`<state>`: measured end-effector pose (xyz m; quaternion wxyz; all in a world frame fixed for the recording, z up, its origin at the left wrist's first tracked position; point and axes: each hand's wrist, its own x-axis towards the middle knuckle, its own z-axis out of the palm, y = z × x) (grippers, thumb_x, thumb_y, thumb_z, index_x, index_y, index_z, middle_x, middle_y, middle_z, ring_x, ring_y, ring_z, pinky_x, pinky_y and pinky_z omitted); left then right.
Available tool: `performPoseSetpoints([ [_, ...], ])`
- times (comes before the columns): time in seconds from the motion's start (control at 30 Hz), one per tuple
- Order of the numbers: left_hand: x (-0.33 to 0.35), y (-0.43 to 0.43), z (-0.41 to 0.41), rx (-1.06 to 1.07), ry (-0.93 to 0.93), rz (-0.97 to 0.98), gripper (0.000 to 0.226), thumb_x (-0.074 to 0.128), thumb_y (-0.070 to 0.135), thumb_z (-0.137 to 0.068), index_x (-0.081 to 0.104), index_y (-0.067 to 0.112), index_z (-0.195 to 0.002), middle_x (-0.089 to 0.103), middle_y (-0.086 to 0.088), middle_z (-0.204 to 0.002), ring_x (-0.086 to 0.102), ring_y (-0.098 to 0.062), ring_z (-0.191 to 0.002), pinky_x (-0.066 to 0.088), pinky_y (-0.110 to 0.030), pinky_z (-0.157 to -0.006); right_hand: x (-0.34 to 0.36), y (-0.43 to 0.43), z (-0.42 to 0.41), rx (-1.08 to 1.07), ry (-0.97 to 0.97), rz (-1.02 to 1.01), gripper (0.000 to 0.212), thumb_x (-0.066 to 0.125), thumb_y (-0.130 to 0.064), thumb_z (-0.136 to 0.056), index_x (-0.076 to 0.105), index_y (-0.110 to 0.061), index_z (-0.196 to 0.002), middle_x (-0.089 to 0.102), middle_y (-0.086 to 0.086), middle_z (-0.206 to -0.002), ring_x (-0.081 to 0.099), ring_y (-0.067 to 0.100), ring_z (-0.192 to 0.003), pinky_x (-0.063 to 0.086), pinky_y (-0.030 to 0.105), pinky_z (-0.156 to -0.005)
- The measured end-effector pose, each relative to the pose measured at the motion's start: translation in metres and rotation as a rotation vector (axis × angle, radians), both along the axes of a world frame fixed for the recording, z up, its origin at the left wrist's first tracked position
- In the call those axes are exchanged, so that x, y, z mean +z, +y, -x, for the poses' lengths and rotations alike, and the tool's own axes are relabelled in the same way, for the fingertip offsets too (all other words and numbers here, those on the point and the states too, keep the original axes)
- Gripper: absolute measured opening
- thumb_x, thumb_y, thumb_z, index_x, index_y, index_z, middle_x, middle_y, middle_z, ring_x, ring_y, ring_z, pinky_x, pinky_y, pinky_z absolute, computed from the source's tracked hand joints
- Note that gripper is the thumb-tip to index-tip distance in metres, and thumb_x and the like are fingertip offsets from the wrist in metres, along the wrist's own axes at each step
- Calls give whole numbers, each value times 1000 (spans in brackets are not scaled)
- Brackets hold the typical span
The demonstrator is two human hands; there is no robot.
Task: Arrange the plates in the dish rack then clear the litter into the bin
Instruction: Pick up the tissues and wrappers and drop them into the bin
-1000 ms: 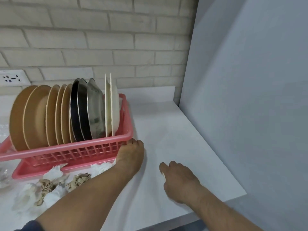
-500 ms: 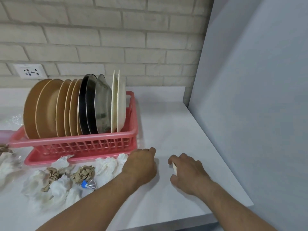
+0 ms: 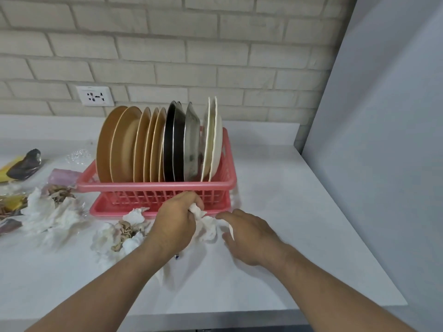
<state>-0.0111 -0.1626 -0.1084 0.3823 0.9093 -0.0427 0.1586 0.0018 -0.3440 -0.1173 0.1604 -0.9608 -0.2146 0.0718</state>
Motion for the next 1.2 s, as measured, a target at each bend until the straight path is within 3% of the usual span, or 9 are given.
performPoseSetpoints([
  [0.13,2,9,5,-10,3,-68,46,40,-16,-77,53,27,-85,52,14,-86,54,-14,-78,45,-22,-58,-5,15,-2,-18,46,25,61,57,-61,-84,33,-45,-138,48,-8,-133,54,21,-115,47,34,-91],
  [0.27,-1,23,7,-3,152,-61,23,56,8,-77,46,27,-83,48,10,-90,58,-17,-77,55,-38,-61,-13,33,-8,-98,24,28,56,54,-68,-81,42,-40,-129,50,-4,-129,55,24,-110,50,38,-87],
  [0.47,-4,30,-1,43,78,-204,24,55,33,-93,49,21,-73,50,10,-80,49,-8,-74,35,-21,-62,-16,38,-7,-126,-28,113,21,51,-35,-91,51,-22,-108,53,2,-118,55,27,-104,46,35,-82],
  [0.57,-6,29,-6,-55,90,-290,15,52,20,-97,62,20,-108,61,4,-106,58,-15,-95,46,-22,-77,-18,27,-2,-167,13,121,9,48,-21,-88,46,-22,-97,58,2,-109,55,26,-98,42,32,-74],
  [0.67,-14,23,-12,-148,159,-501,42,50,0,-91,57,24,-125,60,0,-114,61,-19,-98,50,-24,-78,-22,15,2,-208,26,129,31,44,-15,-87,45,-26,-116,58,-2,-115,53,25,-101,45,33,-78],
  [0.77,-20,12,-14,-147,175,-722,19,50,24,-95,60,19,-109,61,-1,-107,62,-20,-91,51,-30,-78,-25,6,5,-200,14,122,57,43,-17,-87,29,-36,-139,57,-3,-120,55,26,-106,47,36,-84],
  [0.87,-31,5,-17,-108,284,-818,24,50,33,-93,59,15,-107,63,-2,-103,62,-21,-92,49,-32,-77,-26,-2,10,-173,17,165,68,40,-22,-92,12,-45,-149,53,0,-119,53,26,-110,46,38,-89],
  [1.03,-44,-5,-23,-218,191,-1078,23,54,8,-90,57,12,-112,59,-5,-108,61,-24,-95,46,-33,-70,-29,-6,14,-156,-51,237,36,39,-24,-94,46,-34,-128,52,2,-116,53,28,-102,41,34,-79],
  [1.2,-39,-10,-25,-356,0,-946,16,47,18,-98,53,17,-113,47,-3,-107,53,-22,-95,46,-32,-69,-27,-14,16,-183,20,258,40,37,-56,-95,47,-31,-125,51,0,-115,52,26,-103,41,35,-80],
])
